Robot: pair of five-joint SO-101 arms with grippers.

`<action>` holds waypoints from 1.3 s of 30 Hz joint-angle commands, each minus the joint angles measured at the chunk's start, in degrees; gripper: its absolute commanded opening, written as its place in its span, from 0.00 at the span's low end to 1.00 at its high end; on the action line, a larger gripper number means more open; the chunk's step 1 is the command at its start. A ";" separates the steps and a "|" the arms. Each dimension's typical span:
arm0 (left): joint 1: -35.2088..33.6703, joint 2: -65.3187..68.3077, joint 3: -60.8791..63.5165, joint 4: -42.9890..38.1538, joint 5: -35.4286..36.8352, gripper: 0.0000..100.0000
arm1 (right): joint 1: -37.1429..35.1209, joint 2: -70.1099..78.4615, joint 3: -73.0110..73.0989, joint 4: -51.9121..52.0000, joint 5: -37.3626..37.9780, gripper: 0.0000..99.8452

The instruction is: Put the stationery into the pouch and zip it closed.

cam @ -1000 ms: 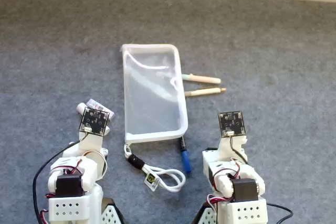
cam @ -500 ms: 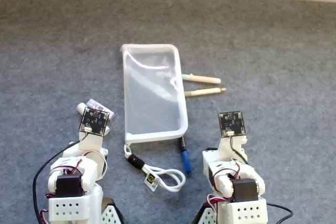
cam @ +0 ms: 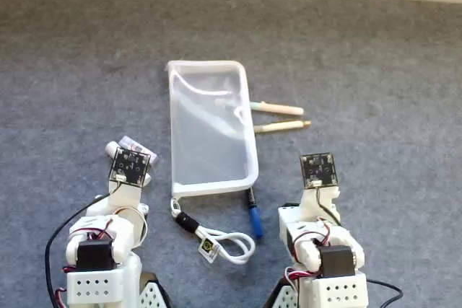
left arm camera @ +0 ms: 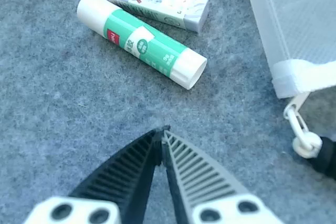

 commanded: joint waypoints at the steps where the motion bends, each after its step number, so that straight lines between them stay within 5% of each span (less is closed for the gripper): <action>1: -0.40 0.22 1.36 0.44 0.35 0.01 | 0.31 -0.31 8.75 -0.92 0.18 0.00; 28: -0.40 0.22 1.36 0.44 0.35 0.01 | 0.66 -0.31 8.48 -1.45 0.35 0.00; 39: -0.13 0.22 1.36 0.44 0.35 0.01 | 0.66 -0.31 -4.18 -1.45 0.44 0.00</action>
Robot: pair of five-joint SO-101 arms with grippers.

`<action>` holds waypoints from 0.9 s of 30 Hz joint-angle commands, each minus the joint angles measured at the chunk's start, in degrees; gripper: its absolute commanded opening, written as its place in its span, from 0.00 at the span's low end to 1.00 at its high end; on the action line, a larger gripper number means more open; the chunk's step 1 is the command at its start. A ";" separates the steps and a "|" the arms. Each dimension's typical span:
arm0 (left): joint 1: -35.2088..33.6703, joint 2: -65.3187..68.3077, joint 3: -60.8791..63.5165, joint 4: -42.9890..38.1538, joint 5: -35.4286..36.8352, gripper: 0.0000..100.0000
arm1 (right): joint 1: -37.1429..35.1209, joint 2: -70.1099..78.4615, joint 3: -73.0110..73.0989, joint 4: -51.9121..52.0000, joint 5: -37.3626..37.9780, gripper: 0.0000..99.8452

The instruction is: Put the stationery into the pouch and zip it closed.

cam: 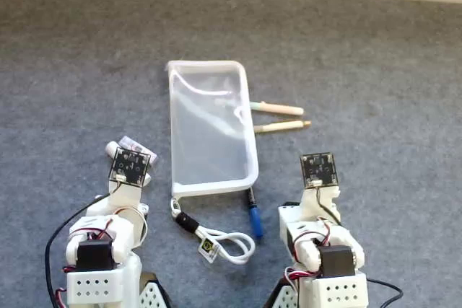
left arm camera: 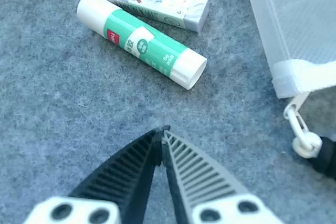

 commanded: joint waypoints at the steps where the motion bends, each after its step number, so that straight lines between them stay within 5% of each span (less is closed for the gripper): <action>1: -0.13 0.22 1.36 0.44 0.35 0.01 | 0.75 -0.31 -4.26 -1.01 0.44 0.00; 5: -0.48 0.13 1.36 0.53 0.35 0.01 | 0.66 -0.31 -8.92 -3.56 0.70 0.00; 10: -0.48 0.13 0.13 0.62 0.35 0.01 | 0.66 -0.31 -11.65 -4.44 10.37 0.00; 21: -0.48 0.13 -10.42 0.53 0.26 0.01 | 0.40 -0.04 -24.48 0.48 10.81 0.01; 27: -14.55 0.13 -14.64 0.53 -3.60 0.01 | -2.24 11.56 -34.51 3.21 10.90 0.01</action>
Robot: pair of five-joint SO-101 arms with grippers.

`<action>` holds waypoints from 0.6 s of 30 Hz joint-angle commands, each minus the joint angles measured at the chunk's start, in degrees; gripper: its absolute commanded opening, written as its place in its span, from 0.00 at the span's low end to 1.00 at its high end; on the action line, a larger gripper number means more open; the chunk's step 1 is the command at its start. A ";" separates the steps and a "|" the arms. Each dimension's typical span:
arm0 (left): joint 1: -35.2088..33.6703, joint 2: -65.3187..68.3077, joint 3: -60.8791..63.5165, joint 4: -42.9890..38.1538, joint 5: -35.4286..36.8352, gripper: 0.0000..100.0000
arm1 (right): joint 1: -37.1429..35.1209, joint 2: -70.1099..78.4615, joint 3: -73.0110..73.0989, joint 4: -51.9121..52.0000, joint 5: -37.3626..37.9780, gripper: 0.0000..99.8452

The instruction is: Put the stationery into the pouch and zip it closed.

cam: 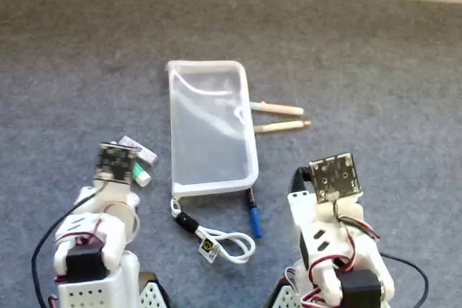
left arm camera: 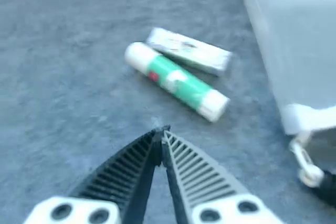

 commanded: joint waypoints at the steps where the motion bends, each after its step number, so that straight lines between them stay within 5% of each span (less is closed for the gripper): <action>1: -12.88 0.57 -5.32 -0.26 -3.78 0.01 | -3.30 10.42 -8.31 1.45 0.53 0.01; 18: -17.45 0.57 -0.66 -6.51 -3.52 0.01 | -30.55 41.01 -23.52 4.44 -2.90 0.01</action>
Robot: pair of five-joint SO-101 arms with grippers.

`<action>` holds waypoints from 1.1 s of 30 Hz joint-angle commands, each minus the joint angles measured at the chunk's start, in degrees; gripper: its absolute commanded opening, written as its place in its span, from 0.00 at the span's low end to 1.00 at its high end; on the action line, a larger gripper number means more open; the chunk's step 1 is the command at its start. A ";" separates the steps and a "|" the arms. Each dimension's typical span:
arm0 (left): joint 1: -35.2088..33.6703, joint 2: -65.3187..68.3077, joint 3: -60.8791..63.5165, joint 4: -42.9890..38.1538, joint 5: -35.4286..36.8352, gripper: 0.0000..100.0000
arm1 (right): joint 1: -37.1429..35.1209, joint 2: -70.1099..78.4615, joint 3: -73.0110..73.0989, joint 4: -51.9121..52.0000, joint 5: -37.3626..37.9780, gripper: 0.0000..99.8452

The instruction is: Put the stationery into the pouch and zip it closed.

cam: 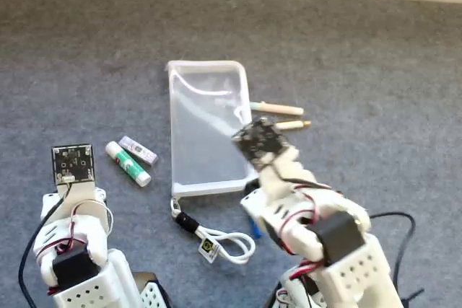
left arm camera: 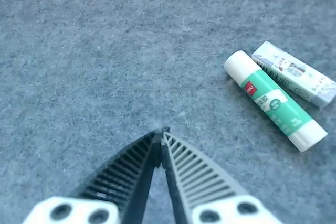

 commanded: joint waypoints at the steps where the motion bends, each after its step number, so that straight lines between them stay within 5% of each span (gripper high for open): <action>1: -0.66 0.57 -0.48 -1.14 -0.35 0.01 | -6.11 5.23 -3.38 -0.40 -2.81 0.01; 15: -3.30 0.57 -0.04 -1.23 -0.09 0.14 | -24.66 27.03 -3.03 -14.55 -11.87 0.09; 33: -4.88 0.57 -0.04 -1.41 -0.09 0.14 | -27.91 47.16 -3.47 -29.93 -11.96 0.18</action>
